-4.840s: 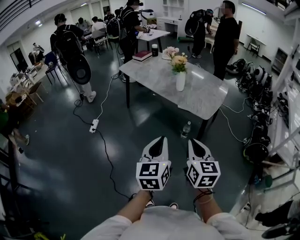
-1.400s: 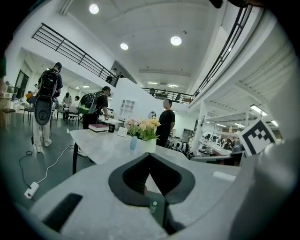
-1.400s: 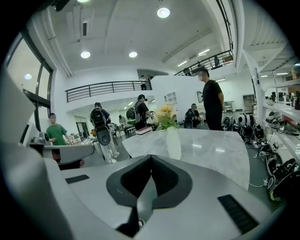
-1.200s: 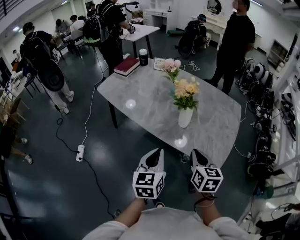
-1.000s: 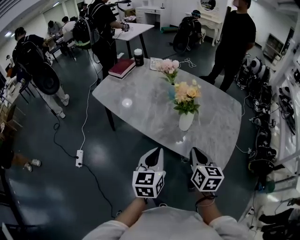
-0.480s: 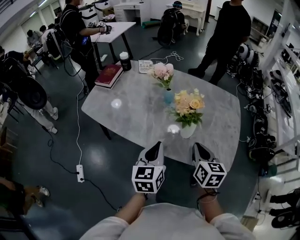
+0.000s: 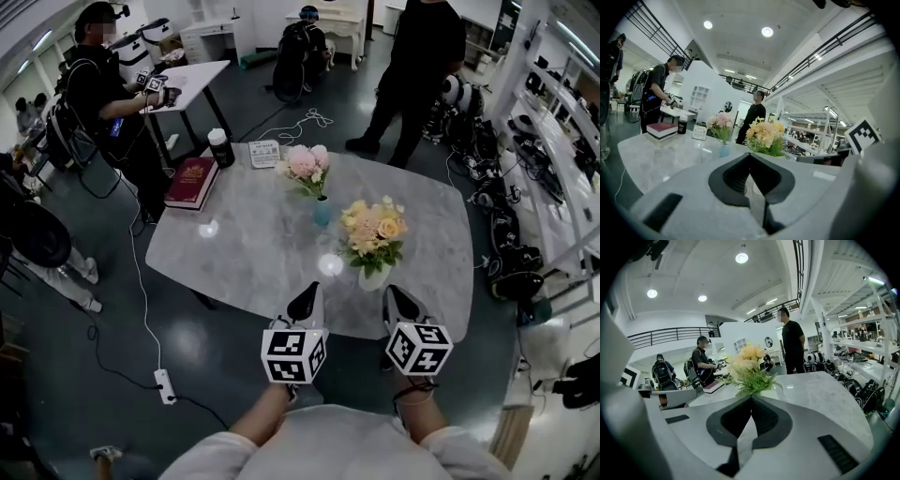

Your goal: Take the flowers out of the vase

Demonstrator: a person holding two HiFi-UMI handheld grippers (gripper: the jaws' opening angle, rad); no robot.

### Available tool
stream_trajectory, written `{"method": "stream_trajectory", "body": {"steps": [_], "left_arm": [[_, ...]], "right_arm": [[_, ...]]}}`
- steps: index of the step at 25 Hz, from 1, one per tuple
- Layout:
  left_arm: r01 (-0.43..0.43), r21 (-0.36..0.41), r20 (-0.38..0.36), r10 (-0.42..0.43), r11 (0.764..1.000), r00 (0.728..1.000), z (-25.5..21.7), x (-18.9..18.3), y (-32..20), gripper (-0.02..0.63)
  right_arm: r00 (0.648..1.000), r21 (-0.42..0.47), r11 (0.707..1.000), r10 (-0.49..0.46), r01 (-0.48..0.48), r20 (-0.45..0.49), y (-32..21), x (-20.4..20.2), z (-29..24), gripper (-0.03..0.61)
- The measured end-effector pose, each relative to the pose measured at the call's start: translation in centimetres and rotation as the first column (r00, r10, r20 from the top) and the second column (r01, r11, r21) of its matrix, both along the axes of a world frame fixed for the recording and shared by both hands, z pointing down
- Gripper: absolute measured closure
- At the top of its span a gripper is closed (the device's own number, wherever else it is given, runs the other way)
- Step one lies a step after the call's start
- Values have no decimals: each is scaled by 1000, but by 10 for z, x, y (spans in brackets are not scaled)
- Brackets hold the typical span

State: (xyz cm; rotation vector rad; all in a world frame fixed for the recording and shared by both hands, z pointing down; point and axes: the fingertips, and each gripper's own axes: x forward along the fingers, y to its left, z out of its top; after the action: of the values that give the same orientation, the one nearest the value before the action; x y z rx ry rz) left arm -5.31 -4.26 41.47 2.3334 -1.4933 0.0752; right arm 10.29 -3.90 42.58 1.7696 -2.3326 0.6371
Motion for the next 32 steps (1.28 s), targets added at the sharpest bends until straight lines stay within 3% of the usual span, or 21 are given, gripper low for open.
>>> {"method": "stream_trajectory", "body": {"steps": [11,21,32], "left_arm": [[-102,-36,-39,101,994,994,14,-5,-31,618],[-122,-66,-22,121,990,992,28,-14,-46,618],[-177,-86,-17,176,980,984,49,19,-48,618]], "right_arm": [[992,-33,992,119,-121,-31,-9,1,7,574],[989,-41,988,147,-149,-28,-10,-2,8,574],[989,-53,988,147,-146,15,-9,28,23,574]]}}
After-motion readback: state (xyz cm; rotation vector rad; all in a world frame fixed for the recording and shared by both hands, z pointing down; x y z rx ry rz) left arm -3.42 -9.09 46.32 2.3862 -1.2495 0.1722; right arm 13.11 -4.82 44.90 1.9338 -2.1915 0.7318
